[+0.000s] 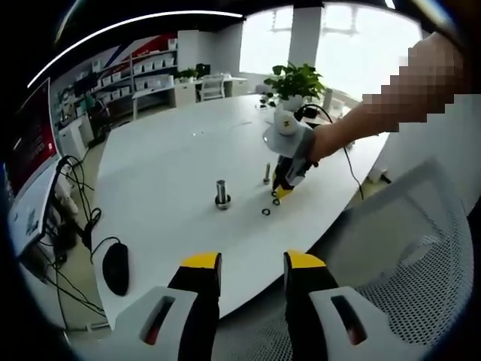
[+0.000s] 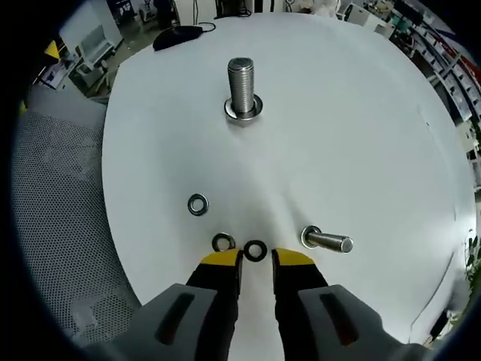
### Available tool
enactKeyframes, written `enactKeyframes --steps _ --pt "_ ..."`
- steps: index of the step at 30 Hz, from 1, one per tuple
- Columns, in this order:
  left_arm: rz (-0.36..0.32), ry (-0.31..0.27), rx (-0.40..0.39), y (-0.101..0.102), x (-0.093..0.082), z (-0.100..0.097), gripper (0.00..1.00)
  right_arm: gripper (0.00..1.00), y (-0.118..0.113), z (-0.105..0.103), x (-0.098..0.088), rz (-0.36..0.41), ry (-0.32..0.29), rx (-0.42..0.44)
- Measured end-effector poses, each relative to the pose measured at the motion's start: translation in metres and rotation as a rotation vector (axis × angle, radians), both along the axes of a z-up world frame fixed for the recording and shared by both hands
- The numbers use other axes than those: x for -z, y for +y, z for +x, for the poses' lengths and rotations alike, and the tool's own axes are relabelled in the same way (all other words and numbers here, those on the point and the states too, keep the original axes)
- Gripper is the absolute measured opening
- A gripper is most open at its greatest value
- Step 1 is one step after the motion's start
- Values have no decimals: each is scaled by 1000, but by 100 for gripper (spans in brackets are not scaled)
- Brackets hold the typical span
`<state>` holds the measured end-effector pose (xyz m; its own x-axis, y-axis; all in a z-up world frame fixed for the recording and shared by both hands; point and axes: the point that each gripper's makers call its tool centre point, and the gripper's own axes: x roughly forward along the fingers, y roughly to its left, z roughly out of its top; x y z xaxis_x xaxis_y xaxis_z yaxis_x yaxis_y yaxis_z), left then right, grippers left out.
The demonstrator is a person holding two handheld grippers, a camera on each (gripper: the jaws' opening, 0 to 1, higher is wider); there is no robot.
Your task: Place the washer onto the threaded stud by aligning its center hole with the stud, sliding it down to the base, and recovering from edge contact or off-axis alignment until the washer reaches the visible bottom stop.
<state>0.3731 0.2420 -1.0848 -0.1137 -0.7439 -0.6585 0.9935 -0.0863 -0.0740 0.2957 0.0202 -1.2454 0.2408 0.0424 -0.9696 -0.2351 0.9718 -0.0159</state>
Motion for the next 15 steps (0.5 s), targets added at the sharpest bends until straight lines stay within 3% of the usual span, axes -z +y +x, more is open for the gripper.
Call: enactKeyframes --steps 12,14,15 --pt "-1 0 -2 0 0 0 31 16 2 6 -2 -40 97 -40" --pt "1 2 -3 0 0 0 31 16 11 -2 -11 -50 114 -38" --pt "1 1 -4 0 1 0 31 16 7 -1 -7 -54 120 -34"
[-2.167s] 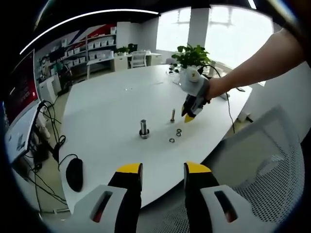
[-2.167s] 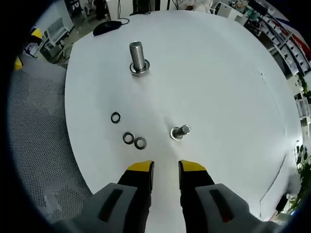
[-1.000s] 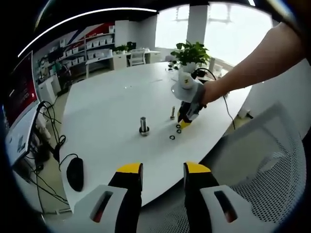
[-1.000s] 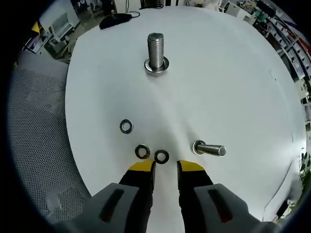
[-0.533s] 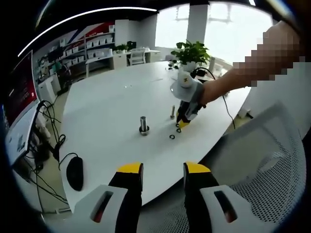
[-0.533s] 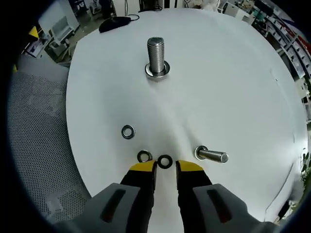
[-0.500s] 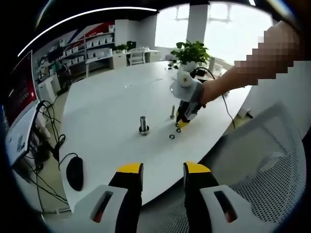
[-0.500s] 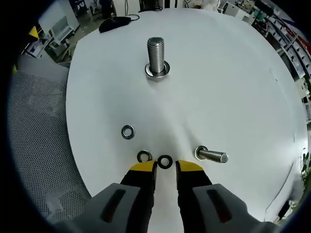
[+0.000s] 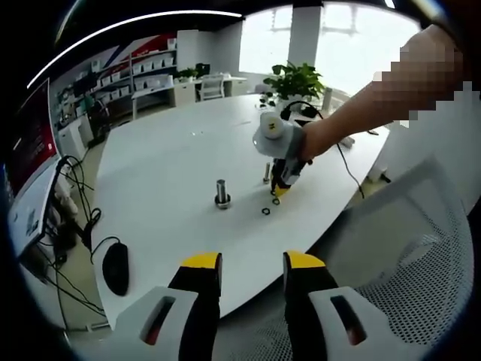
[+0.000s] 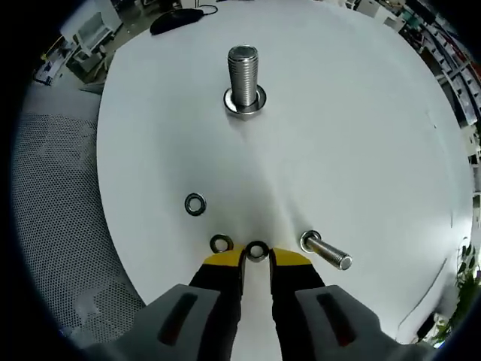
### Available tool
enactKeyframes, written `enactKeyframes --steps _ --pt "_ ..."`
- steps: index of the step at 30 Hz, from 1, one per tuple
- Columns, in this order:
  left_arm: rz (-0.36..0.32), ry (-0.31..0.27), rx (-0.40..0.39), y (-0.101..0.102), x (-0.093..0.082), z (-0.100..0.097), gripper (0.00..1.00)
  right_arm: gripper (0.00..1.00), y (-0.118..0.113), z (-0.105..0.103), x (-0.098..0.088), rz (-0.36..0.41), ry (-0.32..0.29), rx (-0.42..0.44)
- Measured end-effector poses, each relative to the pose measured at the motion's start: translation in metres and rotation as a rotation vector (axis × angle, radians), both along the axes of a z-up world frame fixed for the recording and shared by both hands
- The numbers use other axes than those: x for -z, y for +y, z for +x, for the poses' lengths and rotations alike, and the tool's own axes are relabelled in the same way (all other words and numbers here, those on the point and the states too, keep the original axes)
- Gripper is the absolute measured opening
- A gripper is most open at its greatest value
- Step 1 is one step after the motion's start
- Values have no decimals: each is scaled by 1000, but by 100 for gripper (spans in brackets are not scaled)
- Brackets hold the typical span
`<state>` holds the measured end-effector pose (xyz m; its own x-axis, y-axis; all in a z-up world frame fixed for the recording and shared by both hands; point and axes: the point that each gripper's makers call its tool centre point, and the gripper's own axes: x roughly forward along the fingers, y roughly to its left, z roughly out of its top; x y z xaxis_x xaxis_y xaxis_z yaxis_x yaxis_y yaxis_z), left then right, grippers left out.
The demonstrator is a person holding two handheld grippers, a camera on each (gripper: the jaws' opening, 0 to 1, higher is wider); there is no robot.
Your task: Place the washer onto the threaded stud by aligning its center hole with the stud, sliding it down to the base, and recovering from edge contact or off-axis alignment until the washer reaches the visible bottom stop.
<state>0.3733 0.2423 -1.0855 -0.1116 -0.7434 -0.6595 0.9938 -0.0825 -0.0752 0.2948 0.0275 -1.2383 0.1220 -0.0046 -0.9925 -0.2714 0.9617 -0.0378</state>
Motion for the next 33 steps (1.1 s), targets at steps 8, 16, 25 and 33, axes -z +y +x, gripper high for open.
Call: enactKeyframes --steps 8,16,25,33 --pt "-1 -1 2 -1 0 0 31 16 -4 -1 -1 3 8 71" --pt "0 2 0 -2 0 0 30 16 -7 1 4 0 -7 94" --pt "-3 3 -2 -1 0 0 30 15 -3 -1 -2 -22 -139 167" --pt "1 3 -2 -1 0 0 30 15 -6 1 1 -24 -183 184"
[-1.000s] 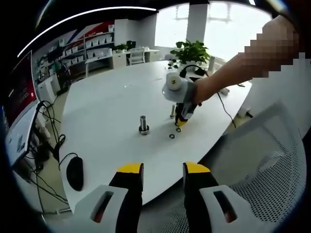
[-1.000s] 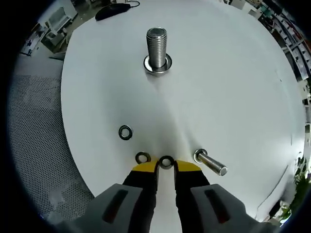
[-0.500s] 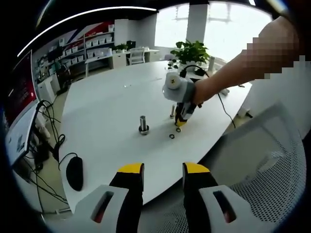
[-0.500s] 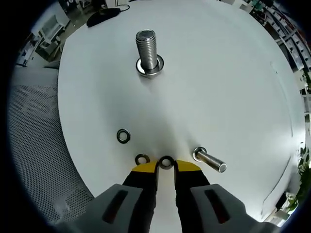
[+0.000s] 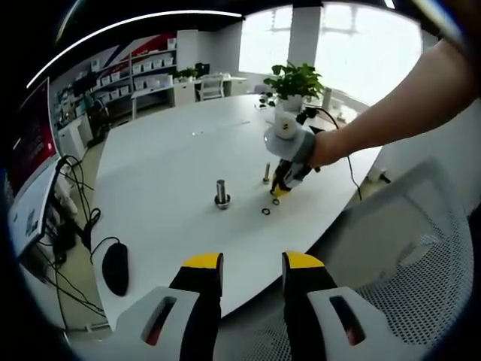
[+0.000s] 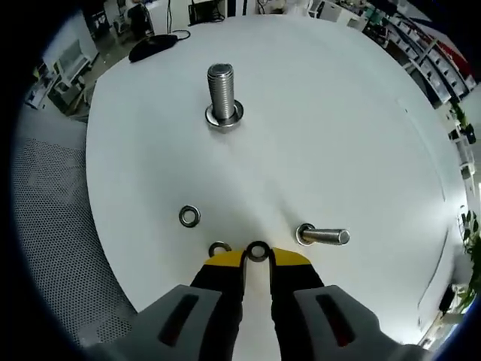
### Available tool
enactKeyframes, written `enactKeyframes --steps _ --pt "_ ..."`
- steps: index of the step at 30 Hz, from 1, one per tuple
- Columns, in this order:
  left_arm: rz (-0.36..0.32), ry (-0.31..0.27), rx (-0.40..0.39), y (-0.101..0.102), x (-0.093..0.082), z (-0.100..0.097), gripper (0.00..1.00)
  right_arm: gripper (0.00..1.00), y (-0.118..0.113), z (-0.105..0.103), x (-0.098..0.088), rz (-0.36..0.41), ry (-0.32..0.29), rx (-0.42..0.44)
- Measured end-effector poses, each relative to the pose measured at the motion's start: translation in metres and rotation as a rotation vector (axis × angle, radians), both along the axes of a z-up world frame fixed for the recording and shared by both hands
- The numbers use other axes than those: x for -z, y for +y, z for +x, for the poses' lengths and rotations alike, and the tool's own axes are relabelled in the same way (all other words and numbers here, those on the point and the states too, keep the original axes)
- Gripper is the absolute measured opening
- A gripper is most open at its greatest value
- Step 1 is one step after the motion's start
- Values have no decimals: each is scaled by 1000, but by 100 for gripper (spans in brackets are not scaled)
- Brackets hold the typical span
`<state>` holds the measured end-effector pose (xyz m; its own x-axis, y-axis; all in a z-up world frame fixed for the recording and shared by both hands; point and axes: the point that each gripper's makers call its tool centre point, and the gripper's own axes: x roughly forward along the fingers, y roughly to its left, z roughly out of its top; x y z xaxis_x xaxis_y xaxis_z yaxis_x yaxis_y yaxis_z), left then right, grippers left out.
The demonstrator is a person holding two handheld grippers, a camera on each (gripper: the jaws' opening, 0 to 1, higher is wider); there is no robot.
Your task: Place the washer onto the threaded stud by aligning its center hole with the stud, sliding it down to the base, and recovering from edge contact or off-axis alignment until the washer reaches the visible bottom stop.
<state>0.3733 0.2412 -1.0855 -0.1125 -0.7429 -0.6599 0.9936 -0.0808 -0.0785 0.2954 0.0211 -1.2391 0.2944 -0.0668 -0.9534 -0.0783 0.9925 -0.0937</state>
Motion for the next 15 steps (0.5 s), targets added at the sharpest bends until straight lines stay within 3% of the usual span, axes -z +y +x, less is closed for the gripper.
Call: enactKeyframes --steps 4,15 --pt "1 -3 1 1 0 0 30 14 7 -4 -5 11 -20 43" --pt "1 -1 8 0 0 -1 30 14 -9 -4 -12 5 -40 75"
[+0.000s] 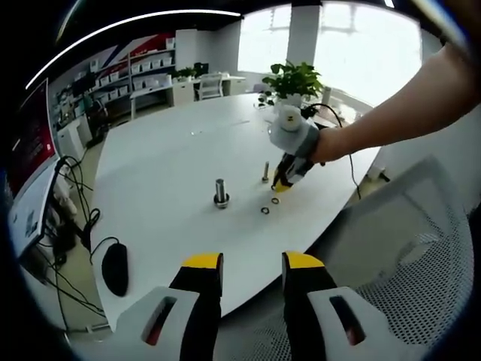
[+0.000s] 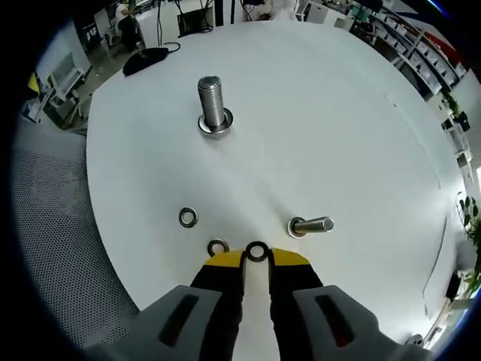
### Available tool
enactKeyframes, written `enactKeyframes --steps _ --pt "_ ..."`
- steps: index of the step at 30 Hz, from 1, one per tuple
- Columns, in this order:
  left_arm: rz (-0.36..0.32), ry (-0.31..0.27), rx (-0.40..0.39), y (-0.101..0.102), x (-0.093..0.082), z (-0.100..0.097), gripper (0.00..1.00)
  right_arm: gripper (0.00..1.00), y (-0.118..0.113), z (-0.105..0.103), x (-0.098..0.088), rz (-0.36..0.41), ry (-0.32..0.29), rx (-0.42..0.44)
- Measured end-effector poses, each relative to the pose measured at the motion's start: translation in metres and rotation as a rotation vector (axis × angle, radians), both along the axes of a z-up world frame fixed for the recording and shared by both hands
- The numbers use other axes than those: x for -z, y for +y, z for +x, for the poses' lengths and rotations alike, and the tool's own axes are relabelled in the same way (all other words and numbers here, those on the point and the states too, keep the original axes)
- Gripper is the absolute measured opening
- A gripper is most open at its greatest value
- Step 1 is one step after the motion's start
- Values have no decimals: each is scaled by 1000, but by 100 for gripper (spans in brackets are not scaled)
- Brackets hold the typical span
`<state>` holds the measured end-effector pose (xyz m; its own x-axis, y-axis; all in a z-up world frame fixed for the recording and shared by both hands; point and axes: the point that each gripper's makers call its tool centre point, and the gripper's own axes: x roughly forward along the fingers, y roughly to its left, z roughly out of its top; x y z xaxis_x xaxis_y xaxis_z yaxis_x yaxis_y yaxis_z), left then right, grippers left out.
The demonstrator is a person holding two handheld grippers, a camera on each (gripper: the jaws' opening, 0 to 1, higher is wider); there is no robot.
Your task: Place the washer onto the threaded stud by aligning its center hole with the stud, sliding it down to the base, and recovering from edge contact or off-axis alignment until the washer reaches the visible bottom stop.
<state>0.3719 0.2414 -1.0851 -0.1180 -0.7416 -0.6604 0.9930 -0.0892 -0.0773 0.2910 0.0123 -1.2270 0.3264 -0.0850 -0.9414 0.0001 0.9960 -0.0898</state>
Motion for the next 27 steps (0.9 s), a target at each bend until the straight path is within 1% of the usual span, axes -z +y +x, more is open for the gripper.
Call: enactKeyframes --steps 1,3,7,11,13,15,17,21,25,27 --pt "2 0 -1 1 0 0 30 14 -2 0 -2 0 -8 7" --pt "3 -1 1 1 0 0 30 14 -4 1 -13 8 -23 26" --pt "-1 0 1 0 -1 0 30 14 -10 -3 -24 -11 -38 29" --pt "-5 3 1 0 -1 0 30 14 -23 -1 -35 -30 -53 37" --pt "-5 3 2 0 -1 -1 30 14 -31 3 -40 -34 -70 37" --pt "-8 2 3 -1 -1 -1 29 14 -31 7 -47 -42 -89 29" --pt "-9 3 1 -1 -1 0 29 14 -24 12 -56 -70 -93 -8" --pt "-12 4 0 -1 -1 0 29 14 -27 15 -56 -96 -97 -48" --pt "-9 1 3 -1 -1 -1 29 14 -24 21 -57 -95 -84 -56" --pt "-8 0 3 0 -1 0 29 14 -30 24 -49 -98 -70 -65"
